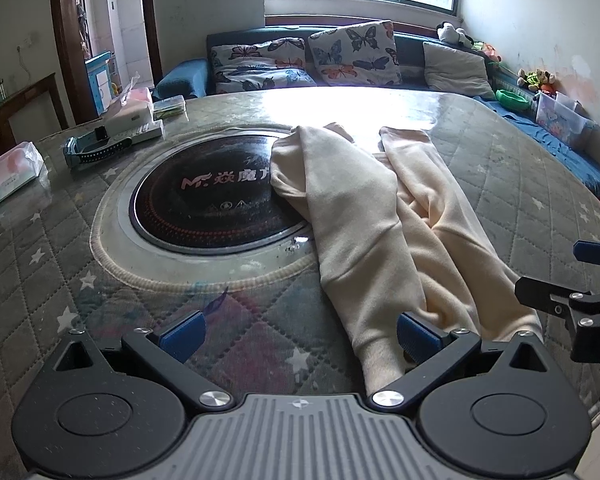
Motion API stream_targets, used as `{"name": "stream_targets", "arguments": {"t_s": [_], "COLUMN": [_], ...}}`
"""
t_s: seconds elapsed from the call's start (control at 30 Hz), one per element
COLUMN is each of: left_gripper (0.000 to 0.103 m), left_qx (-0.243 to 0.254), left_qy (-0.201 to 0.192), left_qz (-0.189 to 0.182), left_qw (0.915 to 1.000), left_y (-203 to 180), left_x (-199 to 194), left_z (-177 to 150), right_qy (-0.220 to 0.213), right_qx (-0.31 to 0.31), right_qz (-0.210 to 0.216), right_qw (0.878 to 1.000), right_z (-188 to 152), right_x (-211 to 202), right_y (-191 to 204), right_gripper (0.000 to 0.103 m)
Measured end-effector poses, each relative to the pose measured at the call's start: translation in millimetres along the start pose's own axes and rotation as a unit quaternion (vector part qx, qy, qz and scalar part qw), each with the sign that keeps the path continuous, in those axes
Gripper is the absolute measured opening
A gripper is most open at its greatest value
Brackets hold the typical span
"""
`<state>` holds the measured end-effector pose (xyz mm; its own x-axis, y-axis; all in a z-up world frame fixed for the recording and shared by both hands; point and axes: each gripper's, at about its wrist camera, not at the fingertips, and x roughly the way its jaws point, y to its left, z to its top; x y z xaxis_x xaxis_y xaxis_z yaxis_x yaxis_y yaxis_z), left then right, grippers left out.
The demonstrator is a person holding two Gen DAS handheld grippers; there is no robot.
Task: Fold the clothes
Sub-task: 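Move both grippers toward the crumpled cream sweatshirt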
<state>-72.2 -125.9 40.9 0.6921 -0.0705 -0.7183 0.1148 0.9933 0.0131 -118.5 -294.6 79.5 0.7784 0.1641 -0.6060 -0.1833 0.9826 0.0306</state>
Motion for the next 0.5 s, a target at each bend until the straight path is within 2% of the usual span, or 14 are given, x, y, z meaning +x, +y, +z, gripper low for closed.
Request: {"name": "stream_targets", "arguments": {"t_s": [0.5], "left_gripper": [0.103], "left_qx": [0.009], "left_qy": [0.002], "left_qz": [-0.005], "left_qw": [0.9999], "left_y": [-4.7], "left_x": [-7.2], "left_z": [-10.3], "right_qy": [0.009], "right_qx": [-0.009], "right_qz": [0.009], "right_qw": [1.000], "right_z": [-7.5], "right_x": [-5.7], "right_y": [8.0], "right_gripper": [0.102]}}
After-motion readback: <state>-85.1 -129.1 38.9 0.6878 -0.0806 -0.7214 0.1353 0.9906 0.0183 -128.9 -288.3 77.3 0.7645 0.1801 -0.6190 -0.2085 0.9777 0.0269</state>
